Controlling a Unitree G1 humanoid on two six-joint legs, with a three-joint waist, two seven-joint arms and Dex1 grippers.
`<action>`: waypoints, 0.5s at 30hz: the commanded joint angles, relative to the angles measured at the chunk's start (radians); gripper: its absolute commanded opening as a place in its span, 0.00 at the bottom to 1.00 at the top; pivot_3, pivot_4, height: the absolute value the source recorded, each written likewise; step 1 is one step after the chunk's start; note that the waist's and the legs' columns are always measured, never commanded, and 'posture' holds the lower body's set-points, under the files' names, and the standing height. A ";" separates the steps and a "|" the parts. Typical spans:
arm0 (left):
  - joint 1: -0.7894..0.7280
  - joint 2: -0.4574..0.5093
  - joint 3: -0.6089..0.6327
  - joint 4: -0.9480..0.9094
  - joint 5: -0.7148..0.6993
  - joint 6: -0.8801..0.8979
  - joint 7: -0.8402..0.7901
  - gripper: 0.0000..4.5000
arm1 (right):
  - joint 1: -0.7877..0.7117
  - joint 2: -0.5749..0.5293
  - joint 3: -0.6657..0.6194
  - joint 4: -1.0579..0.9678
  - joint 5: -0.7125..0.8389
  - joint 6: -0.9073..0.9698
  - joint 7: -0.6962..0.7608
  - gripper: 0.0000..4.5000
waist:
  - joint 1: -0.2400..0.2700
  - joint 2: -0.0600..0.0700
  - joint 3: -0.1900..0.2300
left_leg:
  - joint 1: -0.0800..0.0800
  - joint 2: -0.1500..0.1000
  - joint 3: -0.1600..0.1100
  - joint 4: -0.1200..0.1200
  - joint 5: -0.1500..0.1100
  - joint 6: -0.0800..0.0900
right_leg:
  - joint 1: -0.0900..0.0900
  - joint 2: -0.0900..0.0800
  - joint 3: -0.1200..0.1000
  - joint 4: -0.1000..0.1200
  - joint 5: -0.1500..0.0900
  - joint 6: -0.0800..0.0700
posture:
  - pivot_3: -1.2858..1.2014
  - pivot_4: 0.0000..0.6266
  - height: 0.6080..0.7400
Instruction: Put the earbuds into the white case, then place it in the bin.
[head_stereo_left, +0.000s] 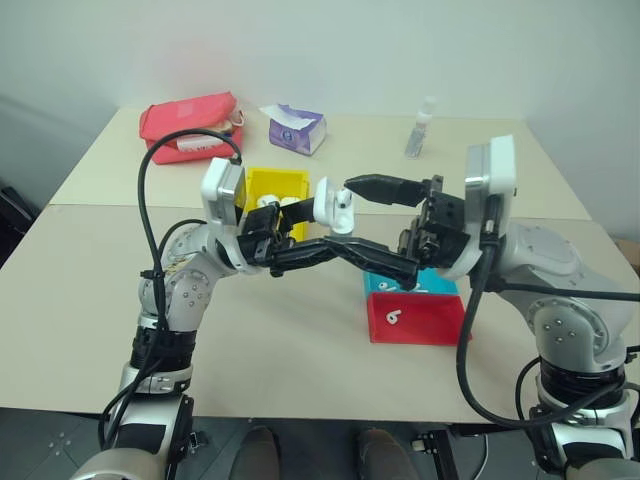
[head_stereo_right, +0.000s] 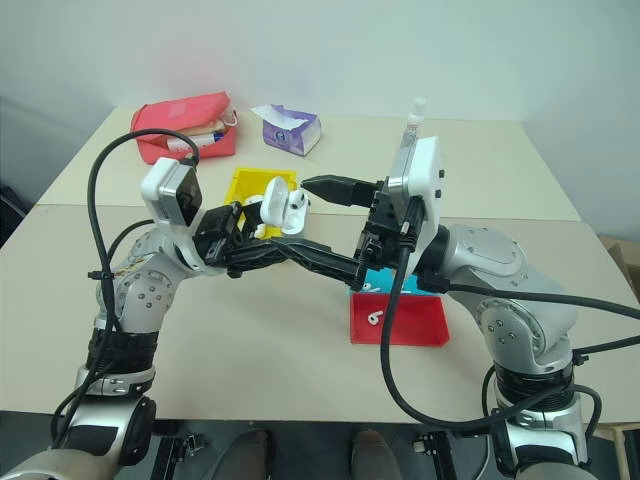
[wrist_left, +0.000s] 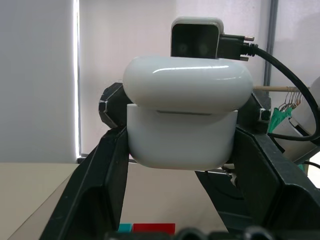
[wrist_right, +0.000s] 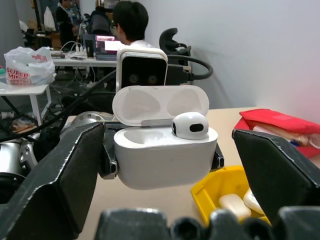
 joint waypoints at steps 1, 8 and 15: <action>-0.020 0.004 0.021 -0.033 -0.011 -0.015 -0.002 0.62 | -0.023 0.010 -0.065 0.017 0.032 -0.012 -0.045 1.00 | 0.000 0.000 0.000 | 0.000 0.000 0.000 0.000 0.000 0.000 | 0.000 0.000 0.000 0.000 0.000 0.000 | 0.52 0.24 1.00; -0.001 0.022 0.037 -0.055 -0.013 -0.013 0.009 0.62 | -0.064 -0.082 -0.138 0.132 0.050 -0.013 0.034 1.00 | 0.002 0.000 0.000 | 0.000 0.000 0.000 0.000 0.000 0.000 | 0.000 0.000 0.000 0.000 0.000 0.000 | 0.52 0.24 1.00; 0.029 0.033 0.060 -0.096 -0.015 -0.018 0.036 0.62 | -0.191 -0.350 0.181 0.417 -0.411 -0.224 0.375 1.00 | -0.005 0.003 0.002 | 0.000 0.000 0.001 0.000 0.000 0.001 | 0.000 0.000 0.001 -0.002 0.000 0.000 | 0.52 0.24 1.00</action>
